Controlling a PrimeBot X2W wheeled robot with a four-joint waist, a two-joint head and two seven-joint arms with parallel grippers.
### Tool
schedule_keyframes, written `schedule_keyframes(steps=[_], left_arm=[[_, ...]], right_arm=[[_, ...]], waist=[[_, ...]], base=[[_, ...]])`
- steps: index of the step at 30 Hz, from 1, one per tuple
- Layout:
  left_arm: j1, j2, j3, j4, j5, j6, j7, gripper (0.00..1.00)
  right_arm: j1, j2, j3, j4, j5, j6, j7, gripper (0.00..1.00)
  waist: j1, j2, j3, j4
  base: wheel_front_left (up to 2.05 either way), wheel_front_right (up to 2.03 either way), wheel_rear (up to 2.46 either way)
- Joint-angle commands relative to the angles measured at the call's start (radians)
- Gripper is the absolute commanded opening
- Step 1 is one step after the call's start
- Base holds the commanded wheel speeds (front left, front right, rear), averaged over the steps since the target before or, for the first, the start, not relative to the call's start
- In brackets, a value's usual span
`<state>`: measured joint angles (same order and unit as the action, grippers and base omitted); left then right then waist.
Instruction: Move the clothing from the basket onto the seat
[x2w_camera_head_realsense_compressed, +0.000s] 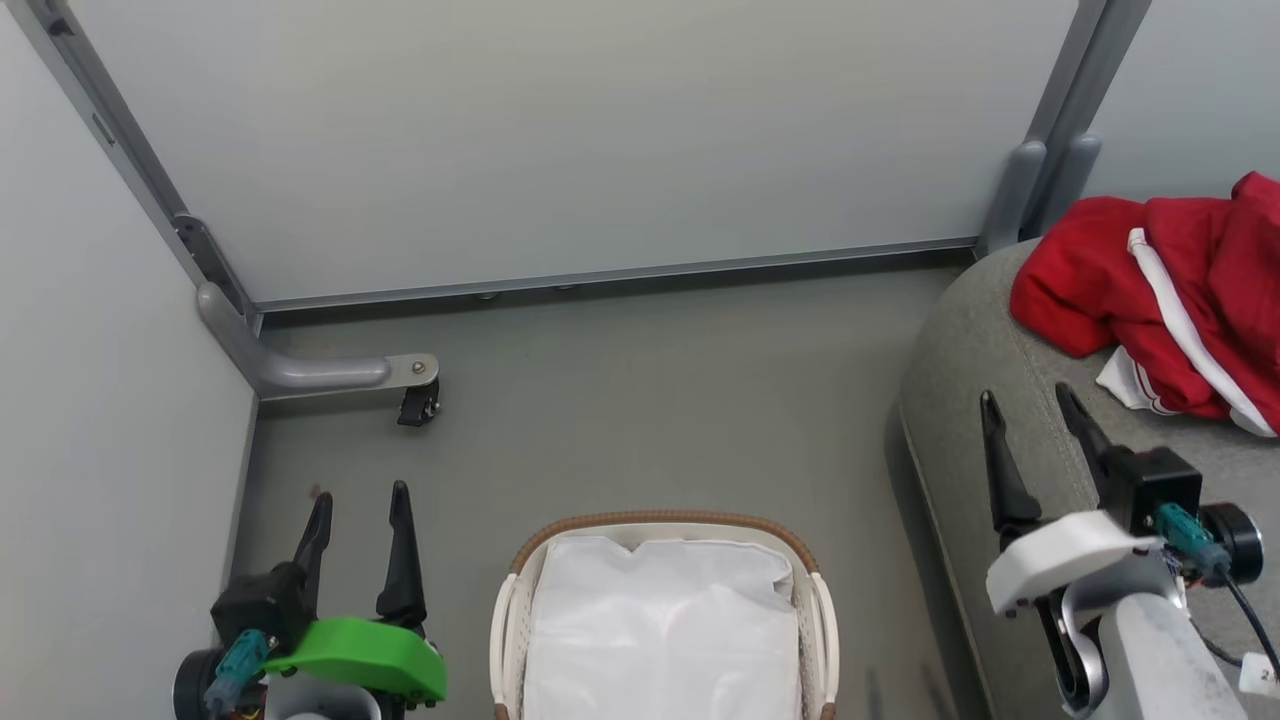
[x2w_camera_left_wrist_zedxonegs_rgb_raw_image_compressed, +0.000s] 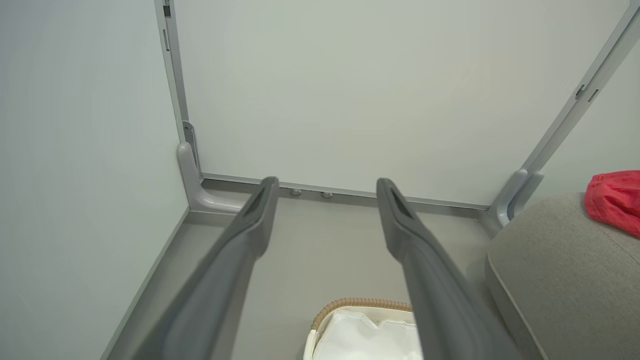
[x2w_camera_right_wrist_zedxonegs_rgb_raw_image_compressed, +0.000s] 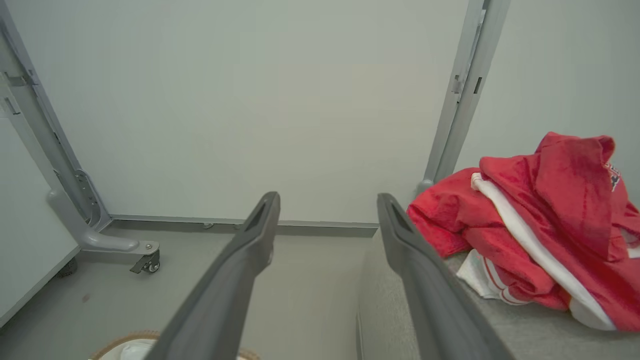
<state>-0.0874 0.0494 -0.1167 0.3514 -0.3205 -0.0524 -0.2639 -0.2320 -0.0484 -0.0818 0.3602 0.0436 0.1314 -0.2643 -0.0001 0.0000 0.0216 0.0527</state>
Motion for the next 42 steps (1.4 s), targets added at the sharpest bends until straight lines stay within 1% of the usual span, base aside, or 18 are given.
schedule_keyframes(steps=[1,5,10,25,28,29,33,41,42], left_arm=[[0.024,0.002,0.008,-0.011,-0.006,-0.004,0.0,1.0],[0.059,0.002,0.017,-0.026,-0.012,-0.006,0.0,1.0],[0.08,0.002,0.026,-0.034,-0.023,-0.006,0.0,1.0],[0.064,0.002,0.009,-0.018,-0.028,-0.008,0.0,1.0],[0.061,0.002,0.01,-0.007,-0.026,-0.001,0.0,1.0],[0.059,0.002,0.009,-0.004,-0.028,0.0,0.0,0.0],[0.065,-0.002,0.01,0.025,-0.036,-0.002,0.002,0.0],[0.054,-0.002,0.035,0.015,-0.168,-0.01,0.042,0.0],[0.052,-0.002,0.04,0.011,-0.2,-0.012,0.052,0.0]], right_arm=[[0.03,-0.005,0.004,-0.01,0.024,-0.001,0.0,1.0],[0.09,-0.004,0.019,-0.031,0.068,-0.001,0.0,1.0],[0.124,-0.004,0.036,-0.048,0.072,-0.001,0.0,1.0],[0.125,-0.004,0.042,-0.042,0.069,-0.001,0.0,1.0],[0.122,-0.004,0.043,-0.042,0.073,-0.001,0.0,1.0],[0.12,-0.004,0.043,-0.042,0.074,-0.001,0.0,0.0],[0.128,0.007,0.042,-0.013,0.068,0.0,0.002,0.0],[0.122,0.006,0.027,-0.014,0.224,0.0,0.049,0.0],[0.123,0.006,0.027,-0.019,0.263,0.0,0.057,0.0]], waist=[[0.0001,0.0,-0.007,0.004],[0.0001,0.0,-0.01,0.003],[0.0001,0.0,-0.011,0.001],[0.0001,0.0,-0.01,0.001],[0.0001,0.0,-0.008,0.002],[0.0001,0.0,-0.008,0.002],[0.0001,0.0,-0.008,0.002],[0.0001,0.0,-0.009,-0.002],[0.0001,0.0,-0.009,-0.002]], base=[[0.0,0.0,0.0],[0.0,0.0,0.0],[0.0,0.0,0.0],[0.0,0.0,0.0],[0.0,0.0,0.0],[0.0,0.0,0.0],[0.0,0.0,0.0],[0.0,0.0,0.0],[0.0,0.0,0.0]])
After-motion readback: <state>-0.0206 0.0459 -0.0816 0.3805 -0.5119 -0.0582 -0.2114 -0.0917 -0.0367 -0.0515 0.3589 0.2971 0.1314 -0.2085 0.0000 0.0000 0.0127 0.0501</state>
